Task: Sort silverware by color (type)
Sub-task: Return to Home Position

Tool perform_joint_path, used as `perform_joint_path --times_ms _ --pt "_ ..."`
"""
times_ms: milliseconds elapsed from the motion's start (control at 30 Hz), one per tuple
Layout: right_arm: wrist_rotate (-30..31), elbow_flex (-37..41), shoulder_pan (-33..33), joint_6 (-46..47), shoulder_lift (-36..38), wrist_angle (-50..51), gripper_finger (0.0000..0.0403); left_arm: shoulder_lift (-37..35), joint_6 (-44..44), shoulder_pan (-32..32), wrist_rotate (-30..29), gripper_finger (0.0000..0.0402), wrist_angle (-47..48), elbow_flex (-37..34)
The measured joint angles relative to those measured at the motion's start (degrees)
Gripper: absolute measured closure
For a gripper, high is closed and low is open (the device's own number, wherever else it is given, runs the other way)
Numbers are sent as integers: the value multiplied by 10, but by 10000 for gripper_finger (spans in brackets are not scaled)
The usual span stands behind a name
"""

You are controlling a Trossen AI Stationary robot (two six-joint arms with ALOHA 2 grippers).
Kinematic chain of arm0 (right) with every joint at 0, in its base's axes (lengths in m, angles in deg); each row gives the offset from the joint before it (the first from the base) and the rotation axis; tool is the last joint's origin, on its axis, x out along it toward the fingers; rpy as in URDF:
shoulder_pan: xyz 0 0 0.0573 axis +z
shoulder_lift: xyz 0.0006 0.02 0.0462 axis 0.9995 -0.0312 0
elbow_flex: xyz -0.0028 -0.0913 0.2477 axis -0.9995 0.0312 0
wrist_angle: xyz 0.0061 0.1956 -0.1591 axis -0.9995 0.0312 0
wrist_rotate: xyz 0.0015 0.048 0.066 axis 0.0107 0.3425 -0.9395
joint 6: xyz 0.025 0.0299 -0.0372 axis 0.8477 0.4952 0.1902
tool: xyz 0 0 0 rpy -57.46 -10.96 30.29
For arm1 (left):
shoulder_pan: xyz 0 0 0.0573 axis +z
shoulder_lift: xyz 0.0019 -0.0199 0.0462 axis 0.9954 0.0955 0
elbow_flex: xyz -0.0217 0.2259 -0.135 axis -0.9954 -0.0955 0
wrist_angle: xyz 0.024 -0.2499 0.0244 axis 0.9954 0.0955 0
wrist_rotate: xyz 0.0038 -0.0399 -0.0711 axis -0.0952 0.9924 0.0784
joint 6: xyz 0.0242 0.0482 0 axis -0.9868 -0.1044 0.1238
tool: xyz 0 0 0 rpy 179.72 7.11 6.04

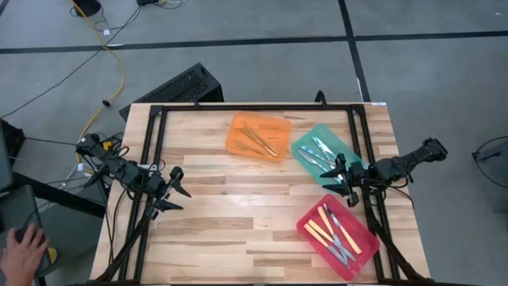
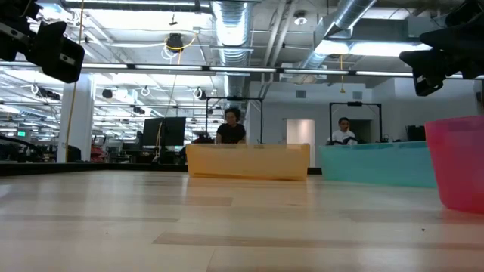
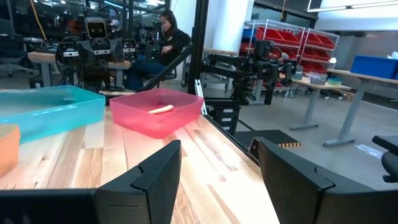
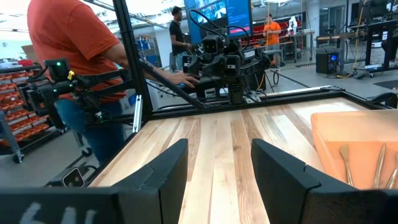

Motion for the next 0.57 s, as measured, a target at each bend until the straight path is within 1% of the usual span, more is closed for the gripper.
perform_joint_path --times_ms 567 --pt "0 0 0 0 0 0 203 0 8 0 0 200 0 0"
